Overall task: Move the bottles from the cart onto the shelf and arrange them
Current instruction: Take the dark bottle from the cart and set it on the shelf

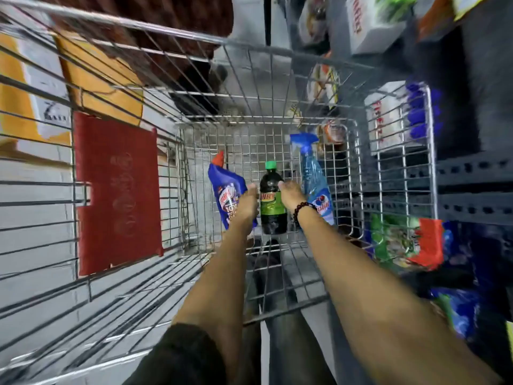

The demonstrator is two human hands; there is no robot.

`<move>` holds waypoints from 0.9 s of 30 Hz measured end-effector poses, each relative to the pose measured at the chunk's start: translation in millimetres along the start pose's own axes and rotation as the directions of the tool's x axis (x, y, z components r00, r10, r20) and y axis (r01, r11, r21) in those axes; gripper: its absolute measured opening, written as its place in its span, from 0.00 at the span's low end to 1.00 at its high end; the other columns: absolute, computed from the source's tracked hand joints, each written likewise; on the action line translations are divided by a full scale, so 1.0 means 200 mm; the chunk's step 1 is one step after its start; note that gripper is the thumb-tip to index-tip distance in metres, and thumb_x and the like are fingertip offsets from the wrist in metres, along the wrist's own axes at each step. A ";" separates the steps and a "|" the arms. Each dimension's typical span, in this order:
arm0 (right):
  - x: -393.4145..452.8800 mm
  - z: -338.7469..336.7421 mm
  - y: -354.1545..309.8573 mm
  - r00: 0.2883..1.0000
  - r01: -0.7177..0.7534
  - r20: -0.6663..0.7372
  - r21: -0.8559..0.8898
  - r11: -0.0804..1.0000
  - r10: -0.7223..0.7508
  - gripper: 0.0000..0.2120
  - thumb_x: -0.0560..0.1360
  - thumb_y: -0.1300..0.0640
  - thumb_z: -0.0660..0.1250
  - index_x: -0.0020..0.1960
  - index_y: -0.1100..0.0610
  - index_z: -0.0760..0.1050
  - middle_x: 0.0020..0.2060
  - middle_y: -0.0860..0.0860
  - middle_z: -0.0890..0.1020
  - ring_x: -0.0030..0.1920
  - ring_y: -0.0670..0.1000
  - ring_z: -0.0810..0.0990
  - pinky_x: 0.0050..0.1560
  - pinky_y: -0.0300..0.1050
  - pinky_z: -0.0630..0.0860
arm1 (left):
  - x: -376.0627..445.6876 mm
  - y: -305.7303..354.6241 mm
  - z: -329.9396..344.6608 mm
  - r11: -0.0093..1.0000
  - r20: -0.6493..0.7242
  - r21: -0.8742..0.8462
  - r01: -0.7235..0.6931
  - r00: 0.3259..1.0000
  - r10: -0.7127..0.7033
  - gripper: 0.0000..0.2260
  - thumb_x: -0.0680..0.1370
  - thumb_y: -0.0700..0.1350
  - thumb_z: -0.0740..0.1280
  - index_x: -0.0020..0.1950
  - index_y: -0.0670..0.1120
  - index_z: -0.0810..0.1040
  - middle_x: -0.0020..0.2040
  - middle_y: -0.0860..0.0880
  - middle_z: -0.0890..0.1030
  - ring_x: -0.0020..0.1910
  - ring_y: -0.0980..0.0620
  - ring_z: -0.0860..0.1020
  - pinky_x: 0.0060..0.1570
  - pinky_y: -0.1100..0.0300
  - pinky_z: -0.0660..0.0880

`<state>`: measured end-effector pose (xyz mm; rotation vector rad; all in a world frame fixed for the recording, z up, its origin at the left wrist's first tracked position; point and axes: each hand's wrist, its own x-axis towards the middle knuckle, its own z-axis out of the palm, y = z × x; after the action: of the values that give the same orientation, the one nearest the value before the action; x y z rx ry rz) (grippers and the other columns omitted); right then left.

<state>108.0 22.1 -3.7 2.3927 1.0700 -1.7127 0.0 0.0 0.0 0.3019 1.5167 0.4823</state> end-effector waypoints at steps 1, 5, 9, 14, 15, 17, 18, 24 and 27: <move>0.02 0.01 0.00 1.000 -0.020 -0.005 0.014 1.000 0.020 0.24 0.81 0.50 0.48 0.72 0.61 0.59 0.70 0.60 0.67 0.67 0.59 0.68 0.64 0.49 0.65 | 0.01 0.01 0.02 1.000 -0.006 -0.011 0.002 1.000 -0.002 0.17 0.81 0.51 0.50 0.52 0.43 0.76 0.47 0.52 0.78 0.49 0.51 0.76 0.46 0.59 0.74; 0.09 0.05 0.03 0.993 -0.115 -0.021 0.091 0.989 0.118 0.25 0.81 0.48 0.47 0.70 0.63 0.62 0.69 0.62 0.69 0.67 0.59 0.69 0.62 0.47 0.66 | 0.09 -0.02 0.07 0.998 -0.025 -0.037 0.040 0.999 -0.041 0.20 0.81 0.53 0.48 0.45 0.47 0.76 0.42 0.49 0.79 0.37 0.57 0.76 0.29 0.67 0.76; 0.13 0.09 0.04 0.986 -0.157 -0.026 0.124 0.980 0.162 0.26 0.81 0.48 0.47 0.64 0.67 0.70 0.63 0.65 0.74 0.62 0.61 0.74 0.59 0.49 0.70 | 0.15 -0.07 0.06 0.996 0.011 -0.043 0.079 0.997 -0.079 0.21 0.81 0.53 0.48 0.41 0.46 0.75 0.38 0.48 0.78 0.37 0.53 0.77 0.34 0.61 0.73; 0.05 0.05 0.02 0.988 -0.154 0.031 0.079 0.985 0.152 0.26 0.80 0.46 0.47 0.65 0.66 0.68 0.64 0.64 0.73 0.63 0.60 0.73 0.61 0.49 0.70 | 0.08 -0.07 0.05 0.999 -0.047 0.042 0.018 0.999 -0.016 0.16 0.80 0.48 0.52 0.38 0.45 0.74 0.38 0.47 0.77 0.36 0.51 0.75 0.36 0.60 0.73; 0.01 0.02 0.00 0.990 -0.139 0.048 0.064 0.988 0.136 0.27 0.81 0.46 0.46 0.66 0.66 0.67 0.66 0.63 0.72 0.65 0.60 0.72 0.62 0.48 0.69 | 0.05 -0.05 0.03 0.998 -0.015 0.059 -0.008 1.000 0.009 0.15 0.80 0.48 0.53 0.38 0.45 0.74 0.38 0.47 0.77 0.37 0.52 0.75 0.36 0.61 0.73; -0.07 -0.08 -0.04 0.993 -0.095 0.077 0.058 0.994 0.091 0.27 0.81 0.45 0.45 0.70 0.64 0.64 0.69 0.62 0.69 0.68 0.59 0.69 0.65 0.47 0.66 | -0.05 0.01 0.00 0.994 0.067 0.099 -0.050 0.997 0.044 0.14 0.79 0.51 0.57 0.41 0.45 0.76 0.41 0.47 0.79 0.40 0.51 0.77 0.36 0.61 0.74; -0.12 -0.14 -0.06 0.993 -0.081 0.091 0.080 0.993 0.074 0.28 0.80 0.45 0.46 0.70 0.62 0.64 0.70 0.61 0.69 0.68 0.59 0.69 0.66 0.47 0.66 | -0.10 0.06 -0.01 0.990 0.096 0.122 -0.064 0.994 0.052 0.13 0.78 0.52 0.58 0.43 0.46 0.77 0.42 0.48 0.80 0.41 0.52 0.77 0.35 0.61 0.74; -0.60 -0.50 -0.13 0.948 -0.036 0.282 0.555 0.831 -0.147 0.17 0.76 0.43 0.59 0.58 0.53 0.71 0.49 0.51 0.76 0.46 0.51 0.76 0.48 0.50 0.75 | -0.48 0.41 -0.05 0.981 0.373 0.129 -0.148 0.923 0.090 0.15 0.76 0.55 0.63 0.54 0.45 0.75 0.48 0.47 0.80 0.48 0.47 0.78 0.48 0.52 0.77; -0.88 -0.71 -0.17 0.913 0.067 0.293 0.575 0.815 -0.282 0.14 0.77 0.45 0.59 0.58 0.51 0.72 0.57 0.53 0.74 0.53 0.56 0.76 0.55 0.58 0.74 | -0.71 0.60 -0.05 0.955 0.549 0.192 -0.227 0.832 0.087 0.19 0.71 0.57 0.64 0.55 0.45 0.75 0.46 0.47 0.82 0.45 0.49 0.80 0.48 0.53 0.78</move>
<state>178.0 11.0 213.5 2.1111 0.8398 -2.7299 -21.2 35.6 182.7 0.7074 0.9996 0.2969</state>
